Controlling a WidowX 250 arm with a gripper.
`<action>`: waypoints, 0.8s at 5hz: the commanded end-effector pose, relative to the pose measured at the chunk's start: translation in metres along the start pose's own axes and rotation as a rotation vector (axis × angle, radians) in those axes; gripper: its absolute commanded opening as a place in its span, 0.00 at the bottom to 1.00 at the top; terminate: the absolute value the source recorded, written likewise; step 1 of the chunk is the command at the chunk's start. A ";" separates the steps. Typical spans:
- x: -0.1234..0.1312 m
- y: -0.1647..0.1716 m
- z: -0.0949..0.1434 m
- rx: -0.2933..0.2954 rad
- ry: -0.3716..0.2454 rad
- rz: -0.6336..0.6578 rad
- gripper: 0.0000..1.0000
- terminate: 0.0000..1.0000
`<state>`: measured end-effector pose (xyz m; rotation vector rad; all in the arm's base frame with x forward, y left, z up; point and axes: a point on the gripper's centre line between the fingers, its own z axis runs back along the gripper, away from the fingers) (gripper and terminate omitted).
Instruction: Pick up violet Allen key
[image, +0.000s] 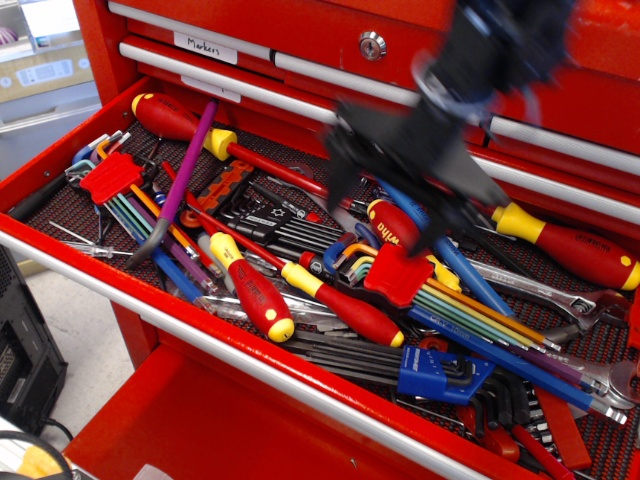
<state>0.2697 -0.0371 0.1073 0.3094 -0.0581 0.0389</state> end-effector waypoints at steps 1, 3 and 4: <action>0.044 0.064 -0.018 0.023 -0.113 0.023 1.00 0.00; 0.076 0.122 -0.070 -0.008 -0.147 -0.006 1.00 0.00; 0.076 0.134 -0.093 -0.022 -0.129 0.025 1.00 0.00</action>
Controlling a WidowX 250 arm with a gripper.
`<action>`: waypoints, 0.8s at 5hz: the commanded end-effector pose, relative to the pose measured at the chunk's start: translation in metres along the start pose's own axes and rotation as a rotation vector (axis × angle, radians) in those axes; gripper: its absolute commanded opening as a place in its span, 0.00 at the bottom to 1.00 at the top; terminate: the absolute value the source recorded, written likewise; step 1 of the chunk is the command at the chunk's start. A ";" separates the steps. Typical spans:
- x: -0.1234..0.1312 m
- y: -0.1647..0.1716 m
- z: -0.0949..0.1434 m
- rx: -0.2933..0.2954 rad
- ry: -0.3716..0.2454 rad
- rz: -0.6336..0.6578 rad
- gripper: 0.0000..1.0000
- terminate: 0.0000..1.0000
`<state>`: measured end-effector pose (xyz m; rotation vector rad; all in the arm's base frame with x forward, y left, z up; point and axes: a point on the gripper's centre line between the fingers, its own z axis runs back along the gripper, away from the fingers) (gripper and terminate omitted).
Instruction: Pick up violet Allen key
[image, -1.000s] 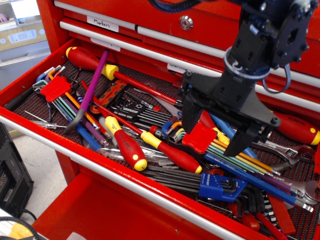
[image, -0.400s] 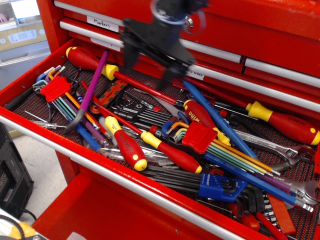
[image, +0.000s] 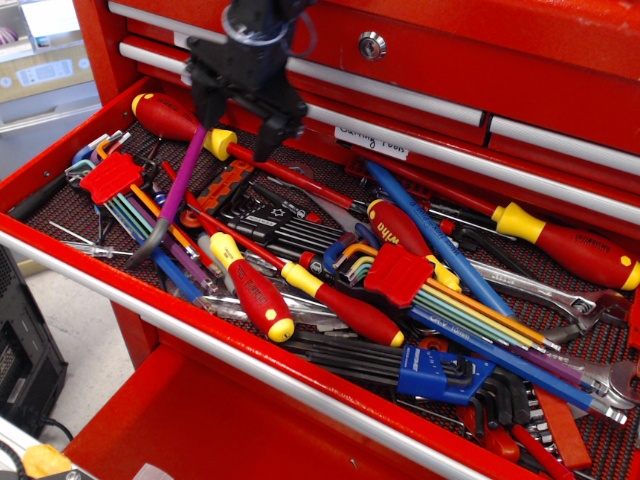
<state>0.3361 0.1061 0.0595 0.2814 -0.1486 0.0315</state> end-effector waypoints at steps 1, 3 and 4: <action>0.002 0.034 -0.011 0.019 -0.027 0.024 1.00 0.00; -0.001 0.049 -0.050 -0.014 -0.083 0.038 1.00 0.00; -0.004 0.044 -0.061 -0.037 -0.101 0.051 1.00 0.00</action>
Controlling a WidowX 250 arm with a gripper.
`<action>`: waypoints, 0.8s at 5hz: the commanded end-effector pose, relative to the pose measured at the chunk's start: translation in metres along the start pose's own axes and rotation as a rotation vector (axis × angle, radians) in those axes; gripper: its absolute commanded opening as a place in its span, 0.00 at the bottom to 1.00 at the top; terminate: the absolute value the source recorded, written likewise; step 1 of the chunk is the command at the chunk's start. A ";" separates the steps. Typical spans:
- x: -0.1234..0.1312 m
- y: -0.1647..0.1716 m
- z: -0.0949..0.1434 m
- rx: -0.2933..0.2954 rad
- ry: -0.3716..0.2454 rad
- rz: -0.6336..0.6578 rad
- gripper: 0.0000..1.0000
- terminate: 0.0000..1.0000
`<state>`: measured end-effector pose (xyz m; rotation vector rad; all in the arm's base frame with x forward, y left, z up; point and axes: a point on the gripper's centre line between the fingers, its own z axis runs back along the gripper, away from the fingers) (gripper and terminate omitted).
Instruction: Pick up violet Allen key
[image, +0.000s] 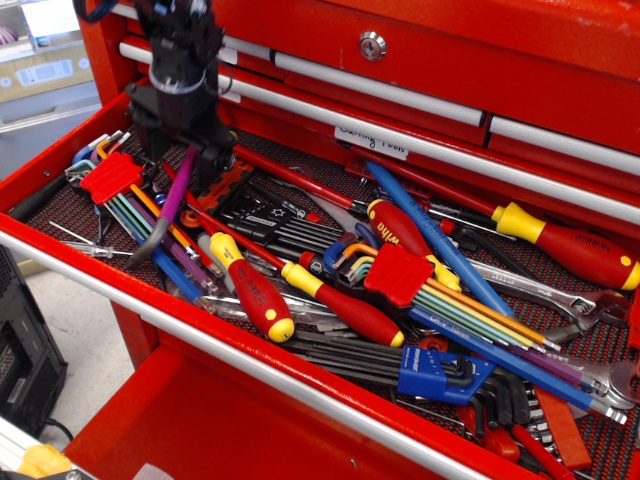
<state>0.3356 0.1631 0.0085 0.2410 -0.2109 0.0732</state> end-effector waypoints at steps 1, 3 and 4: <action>0.000 -0.003 0.011 0.014 0.002 -0.006 0.00 0.00; 0.004 -0.001 0.053 0.114 0.072 -0.032 0.00 0.00; 0.006 0.011 0.077 0.140 0.130 -0.041 0.00 0.00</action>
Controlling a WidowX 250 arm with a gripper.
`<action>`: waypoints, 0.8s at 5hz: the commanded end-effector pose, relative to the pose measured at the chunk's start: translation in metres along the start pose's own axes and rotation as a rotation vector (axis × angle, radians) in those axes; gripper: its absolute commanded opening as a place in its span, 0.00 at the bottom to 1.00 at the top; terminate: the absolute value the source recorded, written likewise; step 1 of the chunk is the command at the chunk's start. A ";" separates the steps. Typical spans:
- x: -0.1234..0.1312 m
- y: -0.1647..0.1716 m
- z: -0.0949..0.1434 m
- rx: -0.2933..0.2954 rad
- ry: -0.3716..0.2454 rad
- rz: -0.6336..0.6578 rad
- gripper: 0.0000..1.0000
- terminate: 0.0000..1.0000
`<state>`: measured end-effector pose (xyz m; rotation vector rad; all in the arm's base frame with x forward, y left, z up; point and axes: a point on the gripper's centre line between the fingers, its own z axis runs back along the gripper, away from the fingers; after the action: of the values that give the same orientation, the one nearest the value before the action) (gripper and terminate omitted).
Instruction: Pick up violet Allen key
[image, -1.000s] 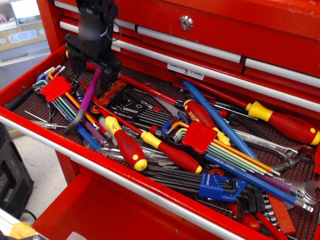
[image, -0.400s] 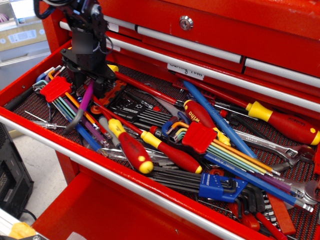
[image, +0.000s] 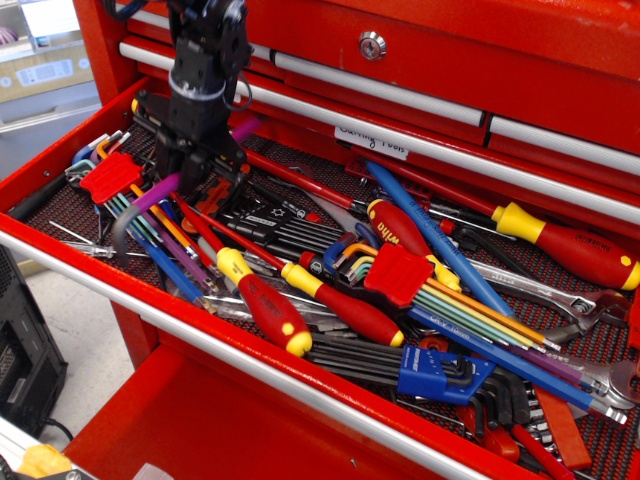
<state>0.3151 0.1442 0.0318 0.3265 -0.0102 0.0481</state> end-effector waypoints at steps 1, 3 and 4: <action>0.003 0.040 0.059 0.064 -0.027 0.027 0.00 0.00; -0.036 0.049 0.076 0.044 0.050 -0.007 0.00 0.00; -0.052 0.052 0.087 0.065 0.058 0.006 0.00 0.00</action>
<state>0.2530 0.1608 0.1162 0.3799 0.1045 0.0603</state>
